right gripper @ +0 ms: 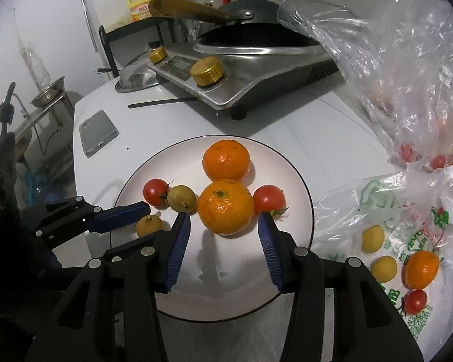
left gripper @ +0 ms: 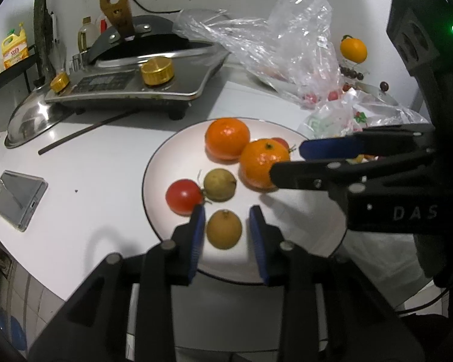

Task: Organize fruits
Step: 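Lower the mandarin and yellow fruit onto the plate and open both grippers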

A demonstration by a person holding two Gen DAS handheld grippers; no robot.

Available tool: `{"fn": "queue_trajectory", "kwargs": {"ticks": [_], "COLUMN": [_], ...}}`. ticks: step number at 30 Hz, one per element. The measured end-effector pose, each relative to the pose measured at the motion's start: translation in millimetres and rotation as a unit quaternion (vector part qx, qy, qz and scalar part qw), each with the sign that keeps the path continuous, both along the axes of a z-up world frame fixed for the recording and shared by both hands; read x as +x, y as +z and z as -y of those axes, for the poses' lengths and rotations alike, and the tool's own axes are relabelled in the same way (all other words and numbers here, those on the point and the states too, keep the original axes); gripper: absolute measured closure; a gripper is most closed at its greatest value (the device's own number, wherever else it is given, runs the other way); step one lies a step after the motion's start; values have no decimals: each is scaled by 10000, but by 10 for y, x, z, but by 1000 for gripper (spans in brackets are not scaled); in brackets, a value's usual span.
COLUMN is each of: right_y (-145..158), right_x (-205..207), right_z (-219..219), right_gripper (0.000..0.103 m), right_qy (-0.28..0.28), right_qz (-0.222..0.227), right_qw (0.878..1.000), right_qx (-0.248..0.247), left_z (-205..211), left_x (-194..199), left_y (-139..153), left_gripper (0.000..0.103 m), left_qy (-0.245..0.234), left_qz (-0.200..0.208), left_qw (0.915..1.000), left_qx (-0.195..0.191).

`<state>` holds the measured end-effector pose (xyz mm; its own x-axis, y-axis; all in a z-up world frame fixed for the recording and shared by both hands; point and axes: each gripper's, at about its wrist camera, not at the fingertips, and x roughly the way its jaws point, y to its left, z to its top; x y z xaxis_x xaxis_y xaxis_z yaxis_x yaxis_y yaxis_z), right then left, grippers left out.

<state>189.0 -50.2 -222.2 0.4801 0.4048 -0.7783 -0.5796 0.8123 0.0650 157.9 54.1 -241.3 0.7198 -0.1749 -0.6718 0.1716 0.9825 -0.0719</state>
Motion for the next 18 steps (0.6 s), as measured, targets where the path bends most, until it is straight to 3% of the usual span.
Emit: {"fn": "queue_trajectory", "kwargs": {"ticks": [6, 9, 18], "right_y": [30, 74, 169], "right_x": [-68, -112, -234], "right_z": [50, 103, 301], "right_gripper": [54, 54, 54], "right_qy": [-27, -56, -165], "right_qz": [13, 52, 167], "right_qw": [10000, 10000, 9996], "right_qx": [-1, 57, 145], "left_z": [30, 58, 205], "left_x": [-56, -95, -188], "left_y": [57, 100, 189], "left_gripper": [66, 52, 51], "left_qy": [55, 74, 16], "left_qz": [42, 82, 147], "left_qw": [10000, 9999, 9998], "left_qx": [40, 19, 91]}}
